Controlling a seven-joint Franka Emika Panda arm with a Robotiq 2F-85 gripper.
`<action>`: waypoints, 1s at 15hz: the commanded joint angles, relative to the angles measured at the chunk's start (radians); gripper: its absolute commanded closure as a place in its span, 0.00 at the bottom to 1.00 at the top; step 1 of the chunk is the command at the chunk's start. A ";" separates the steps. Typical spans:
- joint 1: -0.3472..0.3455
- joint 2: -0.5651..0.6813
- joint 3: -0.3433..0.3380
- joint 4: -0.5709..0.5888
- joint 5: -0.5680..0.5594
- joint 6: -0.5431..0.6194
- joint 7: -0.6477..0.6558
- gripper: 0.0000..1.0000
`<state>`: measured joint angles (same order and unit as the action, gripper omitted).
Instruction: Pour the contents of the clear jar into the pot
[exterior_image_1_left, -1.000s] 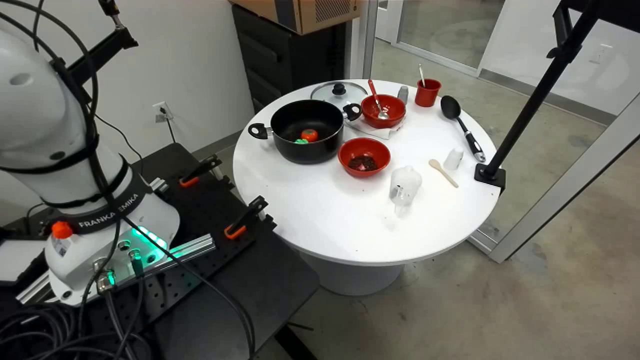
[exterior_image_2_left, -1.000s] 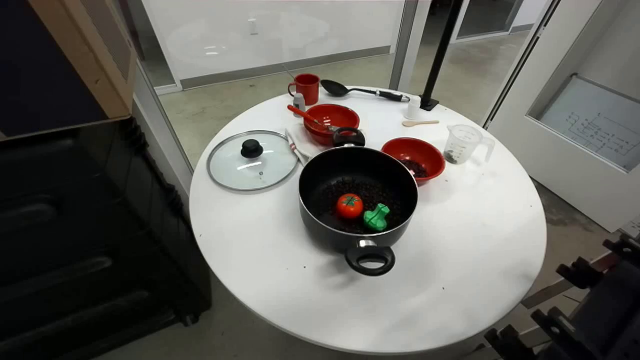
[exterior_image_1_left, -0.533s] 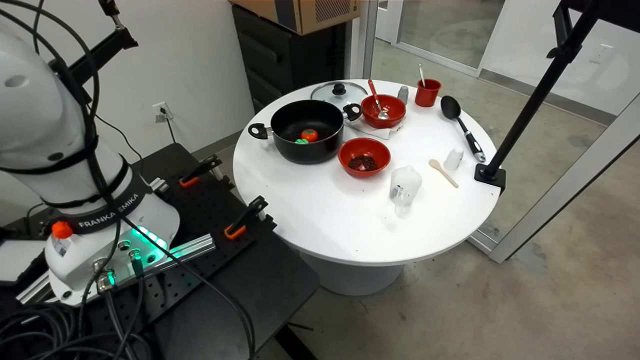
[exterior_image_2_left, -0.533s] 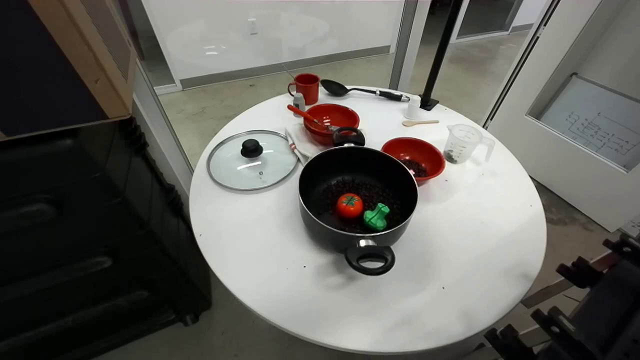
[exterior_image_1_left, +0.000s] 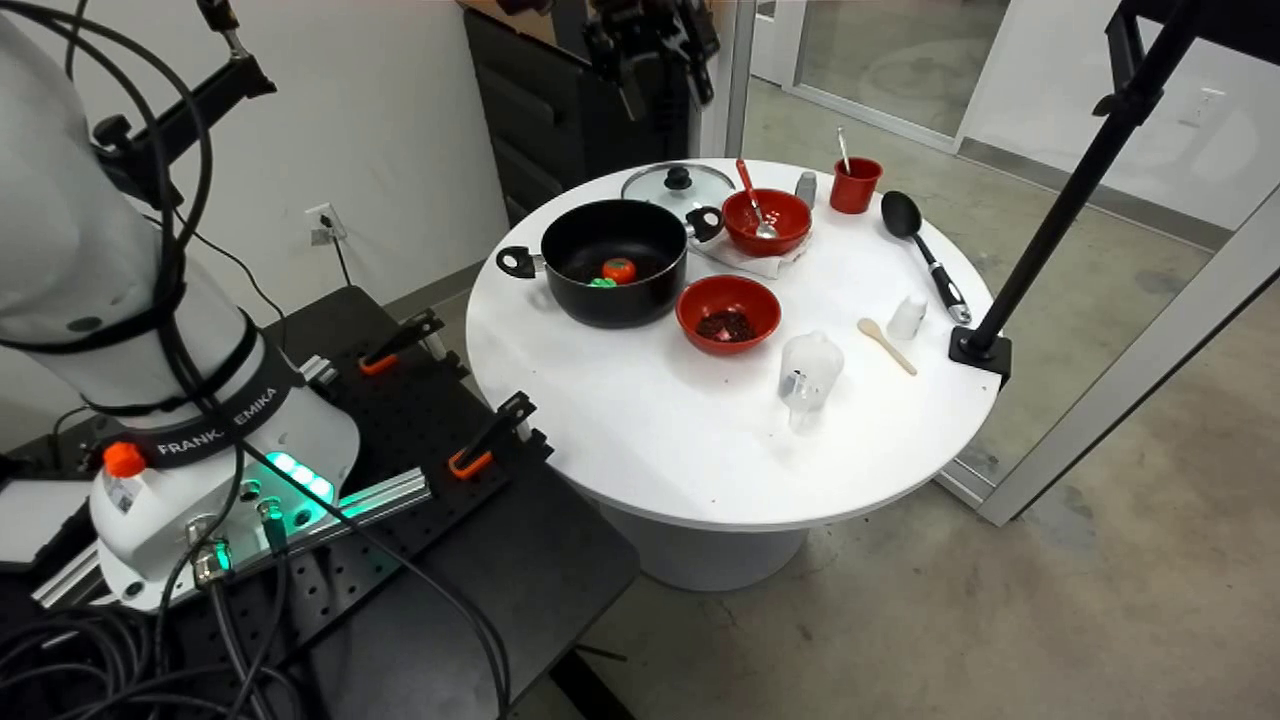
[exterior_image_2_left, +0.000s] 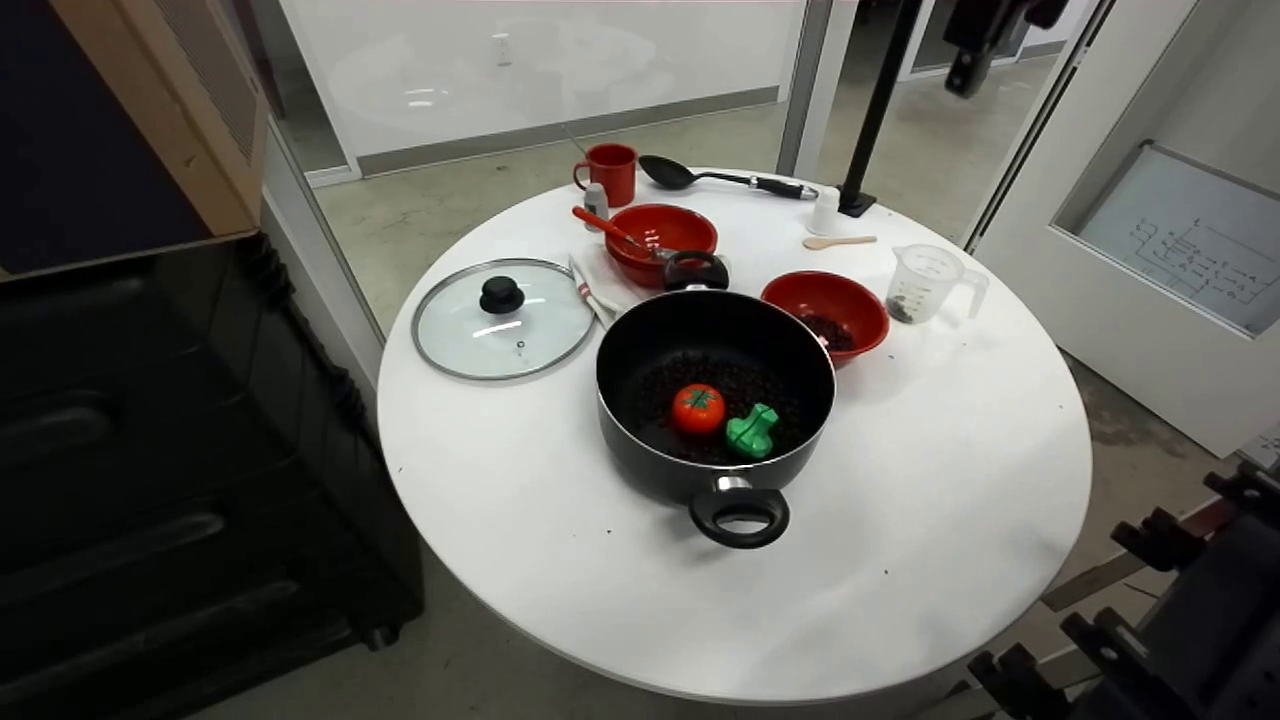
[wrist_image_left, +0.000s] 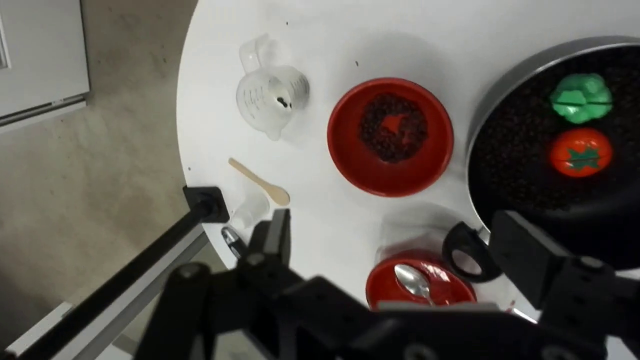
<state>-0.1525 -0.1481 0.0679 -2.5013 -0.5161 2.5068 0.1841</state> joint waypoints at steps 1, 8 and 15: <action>-0.025 0.240 -0.098 0.132 -0.034 0.005 -0.105 0.00; -0.035 0.589 -0.185 0.346 0.042 -0.081 -0.439 0.00; -0.094 0.758 -0.184 0.524 0.097 -0.201 -0.713 0.00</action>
<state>-0.2129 0.5489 -0.1173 -2.0807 -0.4541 2.3678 -0.4306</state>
